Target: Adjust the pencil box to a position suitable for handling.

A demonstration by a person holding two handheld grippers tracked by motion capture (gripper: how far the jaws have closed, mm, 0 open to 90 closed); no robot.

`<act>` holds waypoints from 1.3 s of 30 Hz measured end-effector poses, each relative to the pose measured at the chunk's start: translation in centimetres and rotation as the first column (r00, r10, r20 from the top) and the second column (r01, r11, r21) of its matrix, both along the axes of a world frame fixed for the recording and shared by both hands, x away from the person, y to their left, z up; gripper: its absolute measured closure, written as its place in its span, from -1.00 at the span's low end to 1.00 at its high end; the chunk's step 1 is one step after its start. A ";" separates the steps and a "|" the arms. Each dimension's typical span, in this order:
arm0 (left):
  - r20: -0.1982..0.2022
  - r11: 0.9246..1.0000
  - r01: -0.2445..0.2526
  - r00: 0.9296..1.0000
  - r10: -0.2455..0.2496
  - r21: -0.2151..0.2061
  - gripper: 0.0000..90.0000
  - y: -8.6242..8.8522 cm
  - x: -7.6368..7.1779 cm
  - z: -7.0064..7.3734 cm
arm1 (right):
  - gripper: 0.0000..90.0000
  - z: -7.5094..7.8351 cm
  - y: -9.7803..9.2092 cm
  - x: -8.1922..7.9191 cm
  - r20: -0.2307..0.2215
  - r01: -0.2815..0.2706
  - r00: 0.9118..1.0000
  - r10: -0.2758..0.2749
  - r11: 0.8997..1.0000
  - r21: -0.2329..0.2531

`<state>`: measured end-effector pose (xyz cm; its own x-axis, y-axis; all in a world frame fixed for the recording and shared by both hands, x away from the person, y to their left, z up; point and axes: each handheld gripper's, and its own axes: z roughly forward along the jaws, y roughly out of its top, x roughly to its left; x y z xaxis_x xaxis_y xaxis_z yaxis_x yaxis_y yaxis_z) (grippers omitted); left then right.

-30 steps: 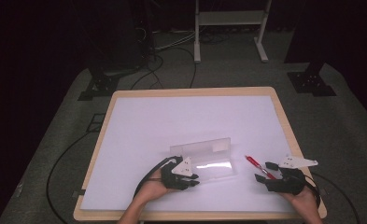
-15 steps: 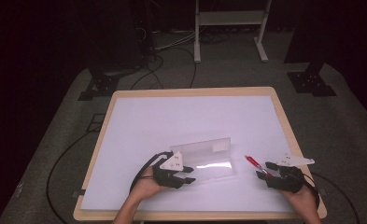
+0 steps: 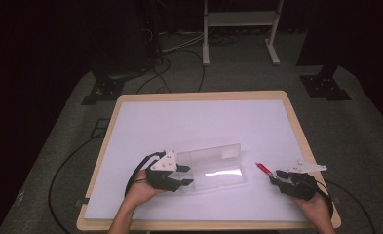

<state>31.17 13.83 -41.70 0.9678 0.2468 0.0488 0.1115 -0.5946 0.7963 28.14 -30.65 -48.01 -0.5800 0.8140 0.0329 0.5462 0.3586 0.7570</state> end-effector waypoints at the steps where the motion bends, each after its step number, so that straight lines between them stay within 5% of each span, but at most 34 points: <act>1: 0.000 1.000 -0.005 1.000 0.005 -0.002 0.15 0.2 0.0 0.1 | 0.30 0.0 0.1 0.0 0.003 0.000 1.000 0.000 1.000 -0.007; 13: 0.003 0.998 -0.055 0.998 0.055 -0.028 0.05 2.7 0.3 0.7 | 0.50 0.1 0.4 -0.1 0.008 0.000 1.000 0.000 1.000 -0.025; 24: 0.002 0.988 -0.134 0.991 0.134 -0.079 -0.01 6.0 0.4 1.3 | 0.70 0.1 0.7 -0.2 0.008 -0.010 1.000 0.010 1.000 -0.025; 39: 0.000 0.976 -0.203 0.979 0.204 -0.080 -0.12 7.9 0.8 0.7 | 0.75 0.4 0.8 -0.1 -0.016 -0.014 1.000 0.014 0.999 -0.030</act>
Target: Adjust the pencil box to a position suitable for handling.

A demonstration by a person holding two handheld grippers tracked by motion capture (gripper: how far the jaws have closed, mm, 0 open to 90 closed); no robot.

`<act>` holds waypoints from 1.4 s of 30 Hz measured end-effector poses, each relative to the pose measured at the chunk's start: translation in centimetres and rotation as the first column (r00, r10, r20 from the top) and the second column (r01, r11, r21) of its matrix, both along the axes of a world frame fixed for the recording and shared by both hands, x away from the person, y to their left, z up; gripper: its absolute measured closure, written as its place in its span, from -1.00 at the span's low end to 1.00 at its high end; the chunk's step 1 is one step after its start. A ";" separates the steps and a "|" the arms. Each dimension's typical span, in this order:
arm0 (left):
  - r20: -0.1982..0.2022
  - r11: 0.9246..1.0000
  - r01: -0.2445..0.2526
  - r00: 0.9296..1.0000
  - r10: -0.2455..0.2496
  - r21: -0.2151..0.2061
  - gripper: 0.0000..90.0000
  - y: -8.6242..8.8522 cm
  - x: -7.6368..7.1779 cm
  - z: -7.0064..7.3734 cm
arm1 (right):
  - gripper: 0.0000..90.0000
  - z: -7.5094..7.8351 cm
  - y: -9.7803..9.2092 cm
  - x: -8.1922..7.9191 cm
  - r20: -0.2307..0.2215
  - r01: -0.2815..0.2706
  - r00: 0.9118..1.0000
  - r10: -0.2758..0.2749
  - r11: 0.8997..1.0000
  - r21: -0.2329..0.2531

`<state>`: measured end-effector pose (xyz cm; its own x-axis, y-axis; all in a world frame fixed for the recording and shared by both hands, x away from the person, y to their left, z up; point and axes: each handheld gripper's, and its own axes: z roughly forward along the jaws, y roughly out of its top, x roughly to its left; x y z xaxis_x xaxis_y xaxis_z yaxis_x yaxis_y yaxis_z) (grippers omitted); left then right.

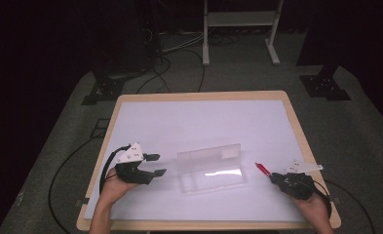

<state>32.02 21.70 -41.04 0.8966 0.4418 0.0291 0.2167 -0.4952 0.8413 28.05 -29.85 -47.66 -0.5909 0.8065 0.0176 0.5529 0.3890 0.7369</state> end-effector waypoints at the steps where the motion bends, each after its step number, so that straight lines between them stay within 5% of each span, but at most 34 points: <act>1: 0.003 1.000 -0.003 1.000 0.003 0.003 -0.13 0.1 0.0 0.0 | 0.75 0.0 0.0 0.0 -0.007 -0.003 1.000 0.003 1.000 0.010; 21: 0.010 0.998 -0.063 0.998 0.064 -0.021 -0.38 1.2 0.2 -0.3 | 0.75 1.6 0.1 -0.4 0.012 -0.048 0.999 0.047 0.996 0.073; 26: 0.020 0.996 -0.080 0.997 0.081 -0.037 -0.47 1.6 0.5 -0.2 | 0.75 3.0 -0.2 -0.7 0.034 -0.069 0.997 0.065 0.989 0.130; 42: -0.010 0.988 -0.152 0.988 0.152 -0.035 -0.69 2.5 0.9 -0.3 | 0.75 6.9 1.5 -0.5 0.049 -0.184 0.983 0.179 0.975 0.122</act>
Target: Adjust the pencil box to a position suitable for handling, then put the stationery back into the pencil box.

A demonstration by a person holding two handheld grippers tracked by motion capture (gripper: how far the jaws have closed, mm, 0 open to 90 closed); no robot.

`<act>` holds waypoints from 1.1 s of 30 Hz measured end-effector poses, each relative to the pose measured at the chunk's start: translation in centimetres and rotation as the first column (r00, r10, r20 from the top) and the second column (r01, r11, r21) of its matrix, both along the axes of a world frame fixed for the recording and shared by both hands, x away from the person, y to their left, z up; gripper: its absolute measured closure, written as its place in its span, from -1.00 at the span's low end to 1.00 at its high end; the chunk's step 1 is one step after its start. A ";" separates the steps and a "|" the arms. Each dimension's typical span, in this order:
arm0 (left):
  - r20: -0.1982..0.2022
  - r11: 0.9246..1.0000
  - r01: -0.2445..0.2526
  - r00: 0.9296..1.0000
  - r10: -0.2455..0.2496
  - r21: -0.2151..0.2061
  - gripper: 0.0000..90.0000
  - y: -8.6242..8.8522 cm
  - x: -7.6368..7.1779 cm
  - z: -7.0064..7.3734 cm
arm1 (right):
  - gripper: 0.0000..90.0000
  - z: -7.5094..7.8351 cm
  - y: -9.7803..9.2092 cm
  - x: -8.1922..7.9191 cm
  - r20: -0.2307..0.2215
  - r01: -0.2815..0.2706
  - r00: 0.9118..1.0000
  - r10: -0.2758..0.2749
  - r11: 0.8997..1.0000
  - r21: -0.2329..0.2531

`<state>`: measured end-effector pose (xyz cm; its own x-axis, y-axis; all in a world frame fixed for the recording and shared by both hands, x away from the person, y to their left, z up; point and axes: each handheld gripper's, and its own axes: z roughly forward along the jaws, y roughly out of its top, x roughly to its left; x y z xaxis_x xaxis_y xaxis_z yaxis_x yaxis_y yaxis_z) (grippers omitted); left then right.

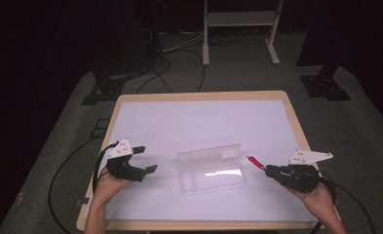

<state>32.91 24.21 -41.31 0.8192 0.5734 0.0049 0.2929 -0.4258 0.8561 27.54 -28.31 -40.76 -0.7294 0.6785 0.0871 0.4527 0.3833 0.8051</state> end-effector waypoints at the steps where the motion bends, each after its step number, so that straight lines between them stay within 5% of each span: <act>1: 0.001 1.000 0.002 1.000 -0.002 0.002 -0.69 0.0 0.0 0.0 | 0.75 0.2 0.1 0.1 -0.001 -0.009 1.000 0.009 1.000 -0.001; 14: -0.026 1.000 0.000 1.000 0.000 0.012 -0.74 -0.1 0.2 -0.2 | 0.75 1.7 2.0 1.5 0.014 -0.104 0.995 0.104 0.995 0.006; 33: -0.036 1.000 -0.018 0.999 0.018 0.010 -0.75 0.2 0.2 -0.2 | 0.75 3.2 4.2 3.0 0.035 -0.220 0.975 0.220 0.975 -0.005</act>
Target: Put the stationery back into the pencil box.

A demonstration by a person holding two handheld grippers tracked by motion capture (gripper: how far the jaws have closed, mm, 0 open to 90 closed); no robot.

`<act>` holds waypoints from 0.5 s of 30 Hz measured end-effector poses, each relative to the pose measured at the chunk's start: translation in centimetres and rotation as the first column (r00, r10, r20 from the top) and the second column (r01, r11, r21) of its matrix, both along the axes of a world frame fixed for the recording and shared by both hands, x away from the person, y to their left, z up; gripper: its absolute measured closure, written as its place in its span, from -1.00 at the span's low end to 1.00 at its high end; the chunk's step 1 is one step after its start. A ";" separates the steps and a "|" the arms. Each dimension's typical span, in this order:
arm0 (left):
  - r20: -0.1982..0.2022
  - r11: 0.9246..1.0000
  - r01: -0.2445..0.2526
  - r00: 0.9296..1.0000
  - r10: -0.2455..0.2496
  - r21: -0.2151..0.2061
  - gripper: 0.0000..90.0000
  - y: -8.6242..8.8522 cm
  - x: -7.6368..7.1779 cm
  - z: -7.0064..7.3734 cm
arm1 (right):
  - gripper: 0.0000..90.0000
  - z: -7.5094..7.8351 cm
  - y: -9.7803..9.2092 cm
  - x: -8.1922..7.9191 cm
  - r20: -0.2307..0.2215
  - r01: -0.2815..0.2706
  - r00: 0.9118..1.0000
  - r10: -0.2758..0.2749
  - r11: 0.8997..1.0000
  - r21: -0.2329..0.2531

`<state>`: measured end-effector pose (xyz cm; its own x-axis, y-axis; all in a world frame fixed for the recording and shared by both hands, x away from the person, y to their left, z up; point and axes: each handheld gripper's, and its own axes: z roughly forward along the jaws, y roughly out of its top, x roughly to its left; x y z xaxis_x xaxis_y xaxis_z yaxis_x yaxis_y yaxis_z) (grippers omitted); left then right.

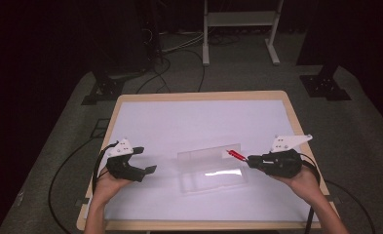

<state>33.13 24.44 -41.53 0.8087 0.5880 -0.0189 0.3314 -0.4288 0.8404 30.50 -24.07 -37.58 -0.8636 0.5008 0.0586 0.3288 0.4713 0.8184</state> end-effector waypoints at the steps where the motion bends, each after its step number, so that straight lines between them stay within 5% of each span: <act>1: 0.000 1.000 0.000 1.000 0.000 0.000 -0.75 0.0 0.0 0.0 | 0.75 0.0 0.0 0.0 0.000 0.000 1.000 0.000 1.000 0.000; 15: 0.004 1.000 -0.013 1.000 0.013 -0.014 -0.75 0.4 0.0 0.1 | 0.75 0.1 2.1 1.7 0.000 -0.056 0.998 0.056 0.998 -0.017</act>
